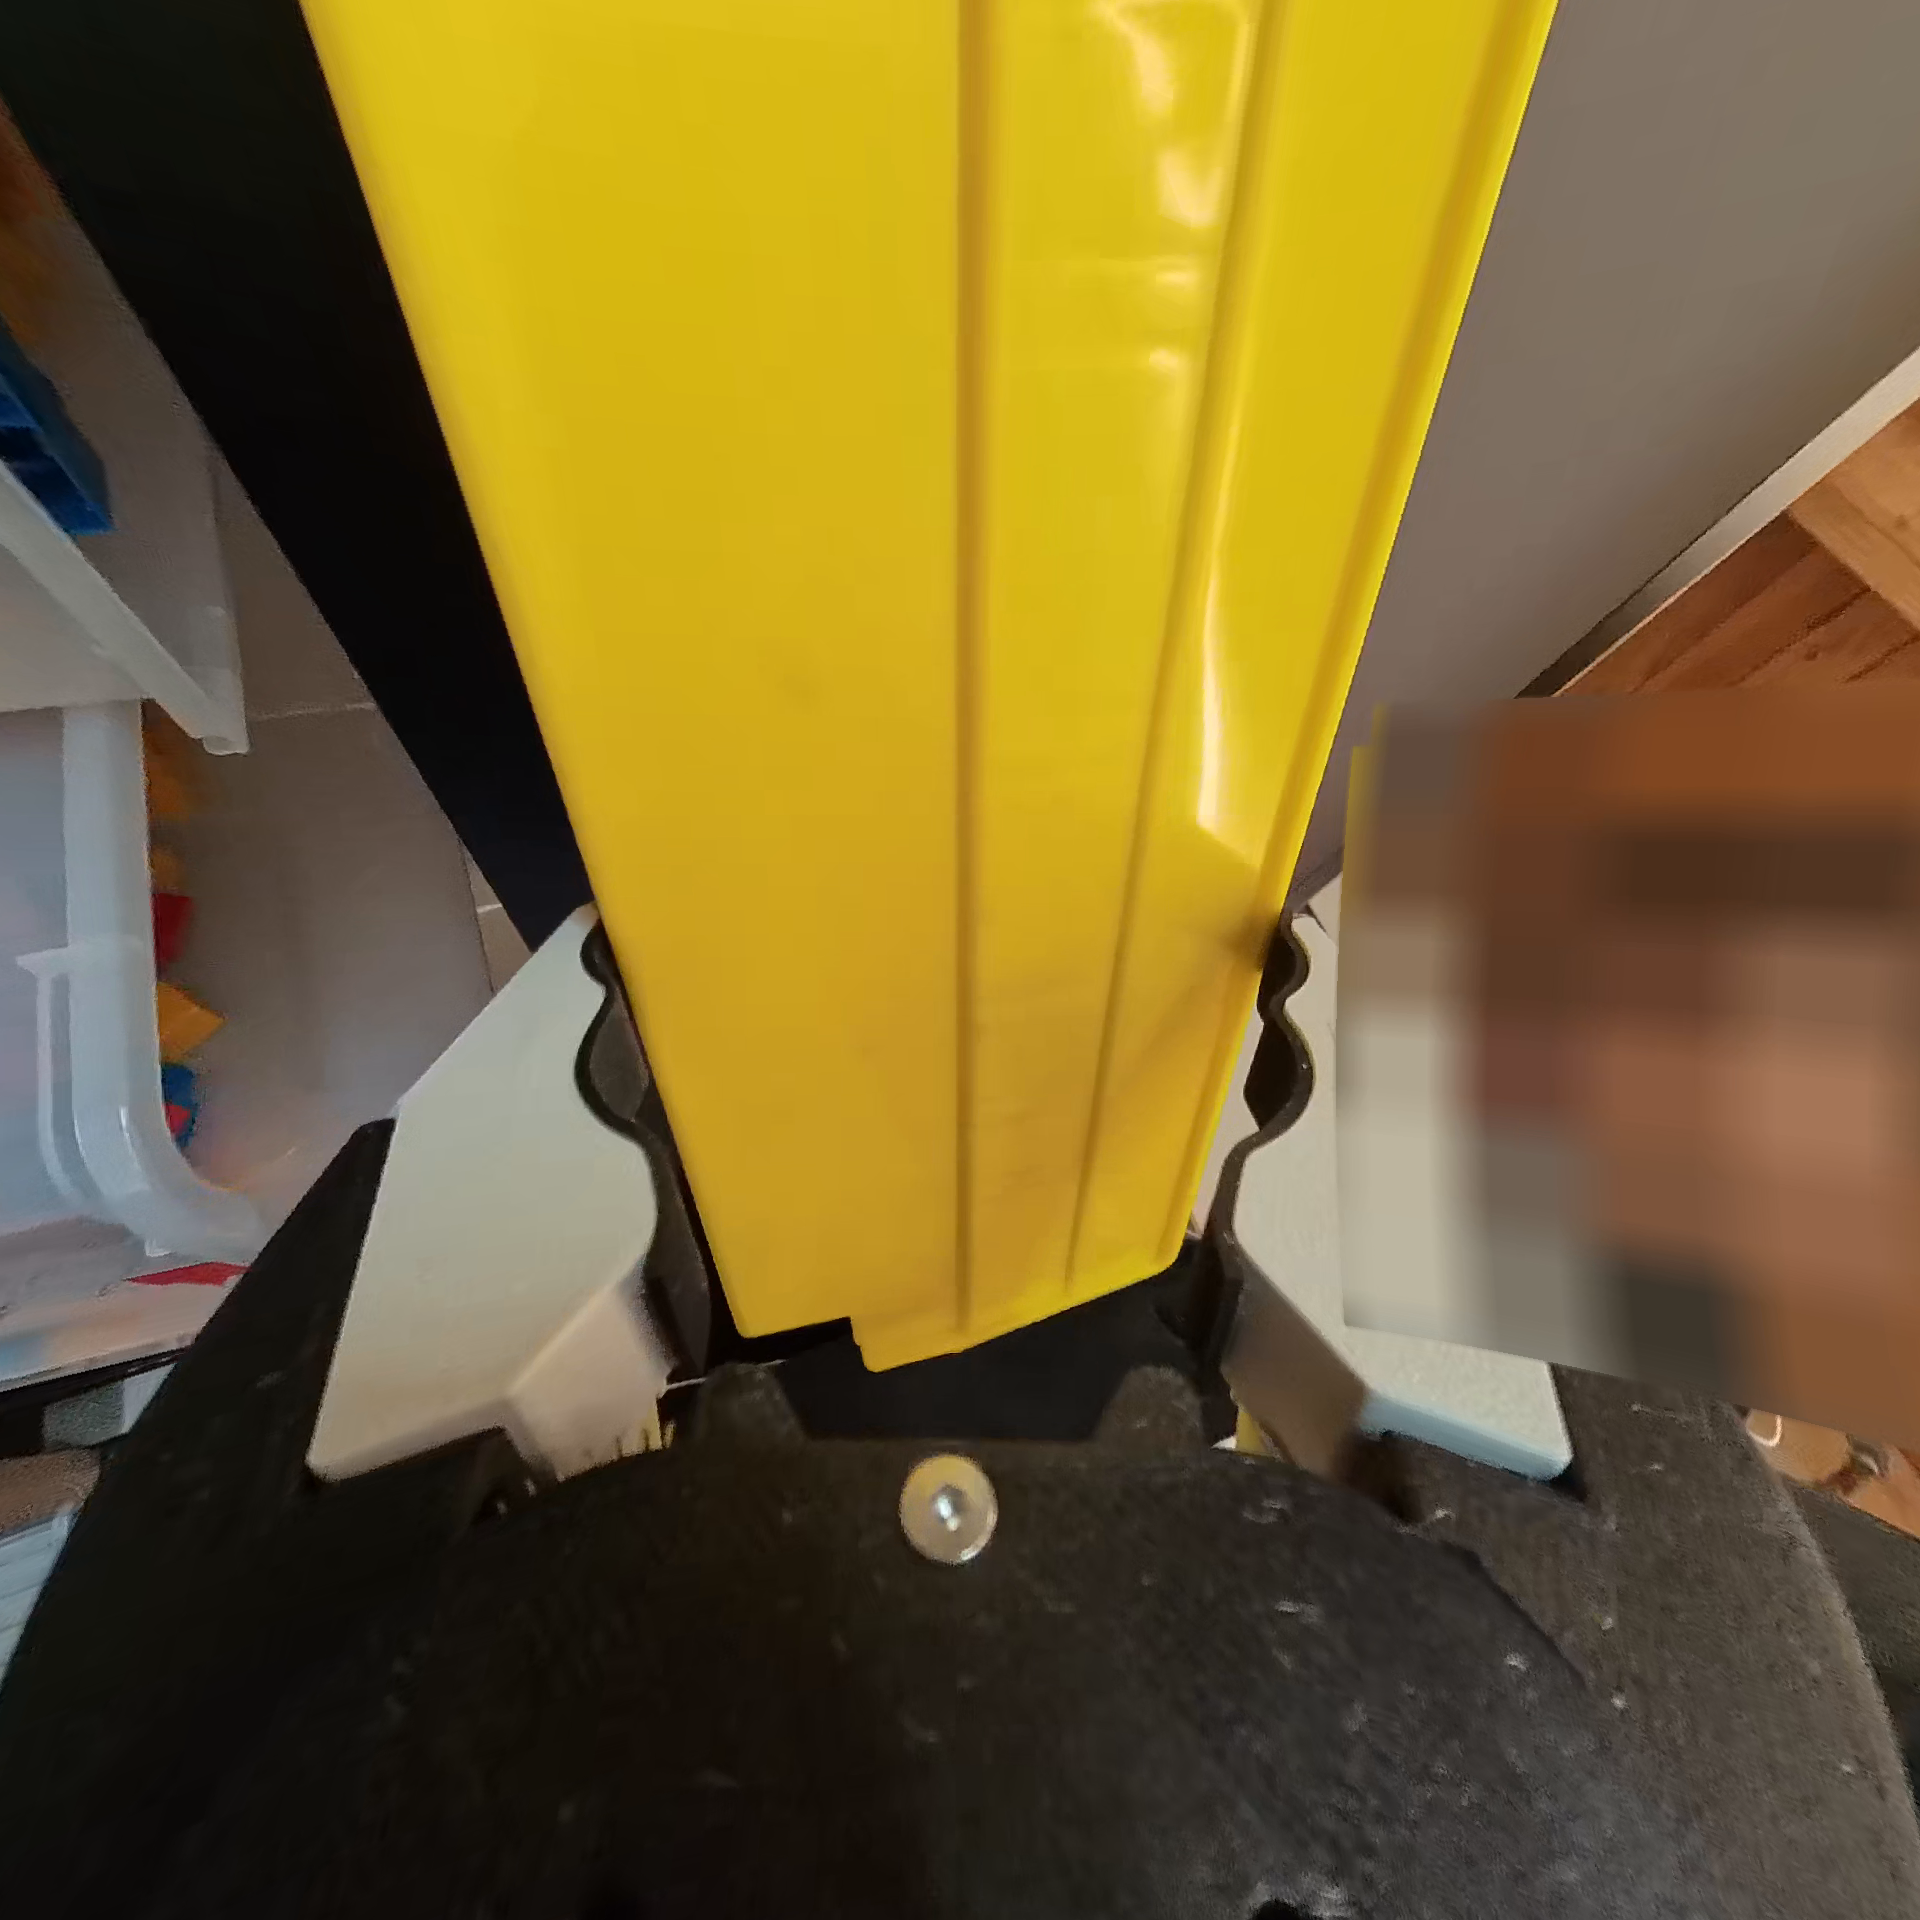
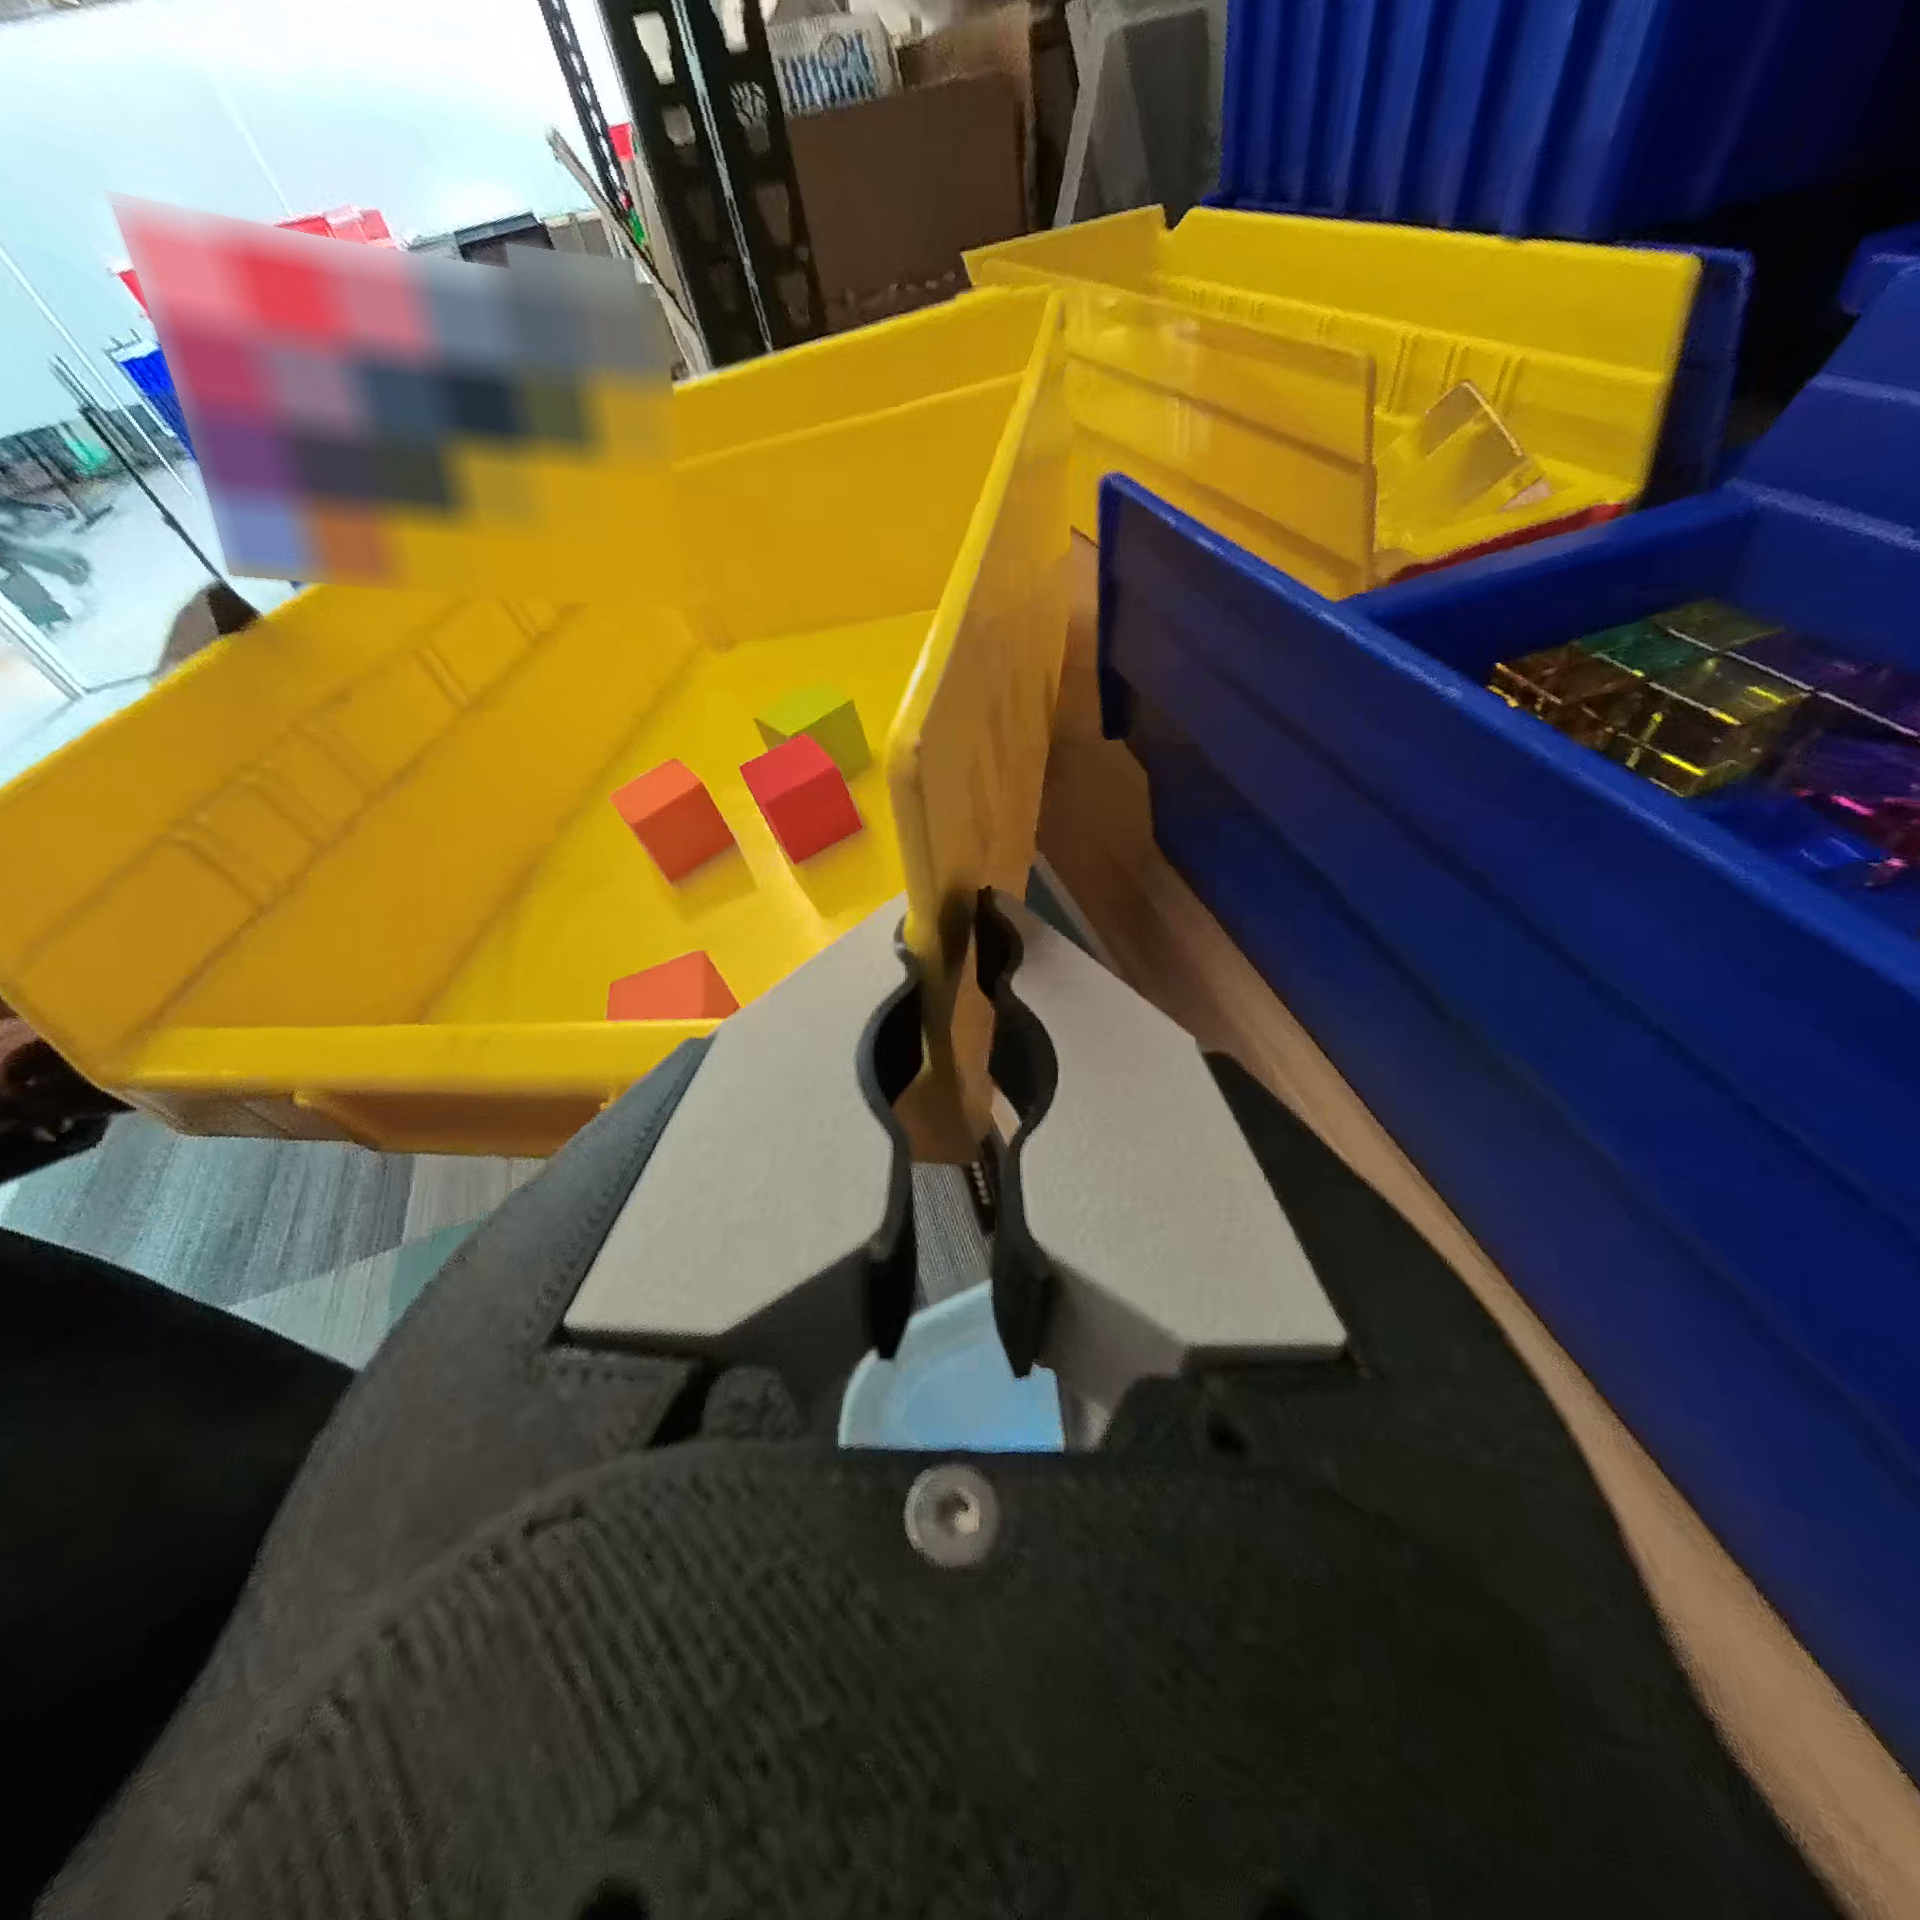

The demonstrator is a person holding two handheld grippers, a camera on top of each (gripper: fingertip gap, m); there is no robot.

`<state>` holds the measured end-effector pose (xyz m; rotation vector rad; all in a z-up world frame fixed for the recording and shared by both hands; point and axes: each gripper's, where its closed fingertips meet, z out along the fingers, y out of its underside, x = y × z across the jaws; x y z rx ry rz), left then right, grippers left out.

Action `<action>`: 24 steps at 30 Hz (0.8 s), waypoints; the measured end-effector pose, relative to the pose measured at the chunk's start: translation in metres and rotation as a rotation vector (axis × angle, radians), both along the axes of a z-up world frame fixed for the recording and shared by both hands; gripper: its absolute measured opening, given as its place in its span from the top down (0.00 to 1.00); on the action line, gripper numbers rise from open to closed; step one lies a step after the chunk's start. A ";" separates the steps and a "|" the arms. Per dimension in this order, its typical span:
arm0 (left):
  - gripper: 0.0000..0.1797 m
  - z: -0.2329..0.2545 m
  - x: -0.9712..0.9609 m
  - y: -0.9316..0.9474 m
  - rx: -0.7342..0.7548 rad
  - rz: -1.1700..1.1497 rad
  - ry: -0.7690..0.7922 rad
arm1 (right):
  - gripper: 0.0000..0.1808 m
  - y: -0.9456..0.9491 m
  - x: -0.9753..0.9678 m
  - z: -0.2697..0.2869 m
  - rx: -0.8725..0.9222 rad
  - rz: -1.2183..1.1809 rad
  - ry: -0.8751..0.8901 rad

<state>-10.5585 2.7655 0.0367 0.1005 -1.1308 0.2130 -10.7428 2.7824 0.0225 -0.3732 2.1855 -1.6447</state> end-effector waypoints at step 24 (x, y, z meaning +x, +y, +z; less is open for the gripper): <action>0.81 -0.135 0.148 -0.011 0.148 0.208 -0.505 | 0.94 -0.049 0.188 -0.009 -0.128 0.286 0.229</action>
